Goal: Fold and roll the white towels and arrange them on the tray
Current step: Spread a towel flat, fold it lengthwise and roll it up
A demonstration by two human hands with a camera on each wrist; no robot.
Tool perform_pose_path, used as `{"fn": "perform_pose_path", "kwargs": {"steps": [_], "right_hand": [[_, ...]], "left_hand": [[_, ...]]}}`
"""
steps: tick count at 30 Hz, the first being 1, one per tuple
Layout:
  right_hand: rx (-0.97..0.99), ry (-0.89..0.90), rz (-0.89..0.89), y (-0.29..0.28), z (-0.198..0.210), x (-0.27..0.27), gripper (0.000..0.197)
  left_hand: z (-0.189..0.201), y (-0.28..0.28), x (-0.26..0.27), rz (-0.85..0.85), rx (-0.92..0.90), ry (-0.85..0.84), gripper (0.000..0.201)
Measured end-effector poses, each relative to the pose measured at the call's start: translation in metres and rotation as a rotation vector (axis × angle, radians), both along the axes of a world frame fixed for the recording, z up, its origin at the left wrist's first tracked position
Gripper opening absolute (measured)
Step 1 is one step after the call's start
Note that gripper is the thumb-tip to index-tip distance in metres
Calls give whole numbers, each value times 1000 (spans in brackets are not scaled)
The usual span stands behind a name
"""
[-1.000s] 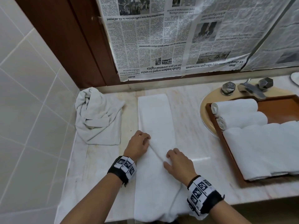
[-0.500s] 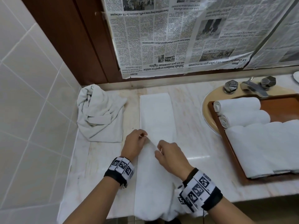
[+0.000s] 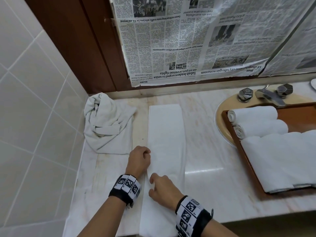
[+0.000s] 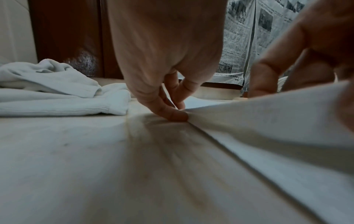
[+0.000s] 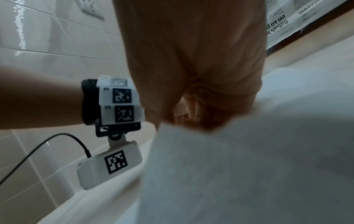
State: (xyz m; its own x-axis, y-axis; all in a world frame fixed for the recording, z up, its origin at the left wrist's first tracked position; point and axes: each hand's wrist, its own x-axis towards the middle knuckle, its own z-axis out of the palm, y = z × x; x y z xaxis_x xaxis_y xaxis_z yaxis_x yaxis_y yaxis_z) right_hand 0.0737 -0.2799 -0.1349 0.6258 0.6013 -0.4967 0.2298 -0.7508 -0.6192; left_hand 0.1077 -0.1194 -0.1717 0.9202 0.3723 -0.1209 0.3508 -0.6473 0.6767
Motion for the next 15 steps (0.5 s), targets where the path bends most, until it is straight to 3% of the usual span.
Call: {"fn": "perform_pose_path", "kwargs": {"steps": [3,6,9,12,15], "right_hand": [[-54,127,94,-10,-5,1,48],[67,139,95,-24,-1,16,32],[204,-147,-62,-32,-2,50,27],[172,-487,-113,-25,-14,89,53],[24,-507,-37,-11,-23,116,68]], "left_hand": [[-8,-3,-4,-33,21,-15,15],[-16,-1,-4,-63,43,-22,18],[-17,-1,0,-65,152,-70,27],[-11,-8,12,-67,249,20,47],[-8,-20,32,-169,321,170,59]]}}
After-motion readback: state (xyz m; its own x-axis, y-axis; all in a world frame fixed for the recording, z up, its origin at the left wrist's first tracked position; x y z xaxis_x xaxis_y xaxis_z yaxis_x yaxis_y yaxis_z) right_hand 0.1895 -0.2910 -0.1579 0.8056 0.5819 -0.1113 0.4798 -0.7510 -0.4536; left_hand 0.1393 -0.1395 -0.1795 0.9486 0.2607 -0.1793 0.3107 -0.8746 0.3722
